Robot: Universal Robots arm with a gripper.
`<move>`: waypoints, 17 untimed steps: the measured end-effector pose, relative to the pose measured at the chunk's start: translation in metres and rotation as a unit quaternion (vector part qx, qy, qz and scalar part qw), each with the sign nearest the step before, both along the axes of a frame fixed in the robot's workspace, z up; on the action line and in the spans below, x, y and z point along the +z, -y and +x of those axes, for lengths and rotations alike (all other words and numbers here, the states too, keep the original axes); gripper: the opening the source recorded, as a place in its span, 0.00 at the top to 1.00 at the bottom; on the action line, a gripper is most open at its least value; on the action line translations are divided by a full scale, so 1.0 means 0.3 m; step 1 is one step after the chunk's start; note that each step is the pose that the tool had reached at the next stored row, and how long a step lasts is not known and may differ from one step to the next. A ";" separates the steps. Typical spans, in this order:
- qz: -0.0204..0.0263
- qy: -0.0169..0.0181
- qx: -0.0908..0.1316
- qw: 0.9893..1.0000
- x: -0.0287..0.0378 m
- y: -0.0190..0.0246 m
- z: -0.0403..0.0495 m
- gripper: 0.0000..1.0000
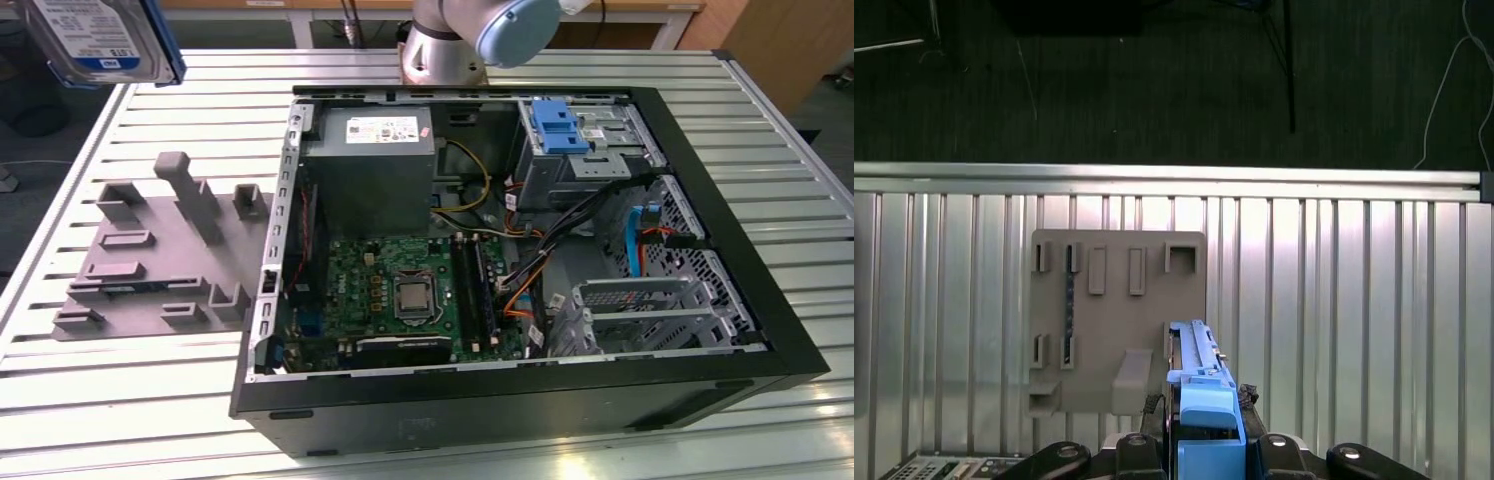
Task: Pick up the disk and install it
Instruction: 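Pick up the disk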
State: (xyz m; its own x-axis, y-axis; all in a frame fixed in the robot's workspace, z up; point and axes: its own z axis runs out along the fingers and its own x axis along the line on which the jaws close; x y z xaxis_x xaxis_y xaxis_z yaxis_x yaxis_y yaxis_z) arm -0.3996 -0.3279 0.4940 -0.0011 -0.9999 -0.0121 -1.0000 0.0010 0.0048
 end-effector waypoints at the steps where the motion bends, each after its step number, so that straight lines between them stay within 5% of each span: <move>1: 0.000 0.000 0.000 1.000 0.000 0.000 0.002 0.64; 17: 0.000 0.000 0.000 1.000 0.000 0.000 0.045 0.64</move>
State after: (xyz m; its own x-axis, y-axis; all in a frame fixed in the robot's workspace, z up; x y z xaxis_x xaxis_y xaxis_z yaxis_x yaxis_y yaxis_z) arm -0.3862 -0.3279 0.4940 -0.0011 -0.9999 -0.0121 -1.0000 0.0011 0.0048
